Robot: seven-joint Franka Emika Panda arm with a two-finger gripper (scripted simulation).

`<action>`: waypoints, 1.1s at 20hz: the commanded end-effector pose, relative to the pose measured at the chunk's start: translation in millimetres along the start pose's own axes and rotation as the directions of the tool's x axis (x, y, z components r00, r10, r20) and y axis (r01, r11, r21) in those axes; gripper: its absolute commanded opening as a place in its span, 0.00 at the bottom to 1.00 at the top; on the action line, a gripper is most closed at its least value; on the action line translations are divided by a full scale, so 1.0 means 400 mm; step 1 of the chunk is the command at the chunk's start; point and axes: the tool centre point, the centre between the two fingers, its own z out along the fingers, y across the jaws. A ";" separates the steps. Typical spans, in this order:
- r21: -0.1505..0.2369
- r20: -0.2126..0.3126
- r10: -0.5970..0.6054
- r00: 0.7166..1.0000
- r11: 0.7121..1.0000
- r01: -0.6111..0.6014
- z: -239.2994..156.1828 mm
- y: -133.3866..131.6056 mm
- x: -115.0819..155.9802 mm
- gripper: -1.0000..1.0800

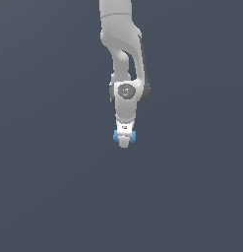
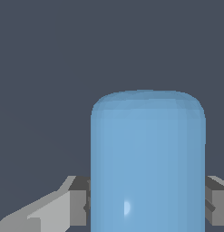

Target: Pick up the object and move it to a goal position.

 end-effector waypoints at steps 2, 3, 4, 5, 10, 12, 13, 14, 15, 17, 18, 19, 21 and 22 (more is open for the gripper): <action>0.000 0.000 0.000 1.000 1.000 0.000 0.000 0.000 0.000 0.00; 0.000 0.000 0.000 1.000 1.000 0.000 -0.001 0.002 0.000 0.00; 0.000 0.000 0.000 1.000 1.000 0.000 -0.003 0.005 0.000 0.00; 0.000 0.000 0.000 1.000 1.000 0.000 -0.005 0.009 -0.001 0.00; 0.000 -0.001 0.000 1.000 1.000 0.000 -0.027 0.043 -0.006 0.00; 0.001 -0.001 0.000 1.000 1.000 0.000 -0.040 0.064 -0.008 0.00; 0.001 -0.001 0.000 1.000 1.000 0.000 -0.047 0.075 -0.010 0.00; 0.001 -0.002 0.000 1.000 1.000 0.000 -0.054 0.088 -0.012 0.00; 0.001 -0.002 0.000 1.000 1.000 0.000 -0.063 0.101 -0.013 0.00; 0.001 -0.002 0.000 1.000 1.000 0.000 -0.080 0.129 -0.017 0.00; 0.001 -0.002 0.000 1.000 1.000 0.000 -0.089 0.145 -0.019 0.00; 0.001 -0.002 0.000 1.000 1.000 0.000 -0.099 0.161 -0.021 0.00; 0.001 -0.002 0.000 1.000 1.000 0.000 -0.119 0.194 -0.026 0.00; 0.001 -0.002 0.000 1.000 1.000 0.000 -0.129 0.211 -0.028 0.00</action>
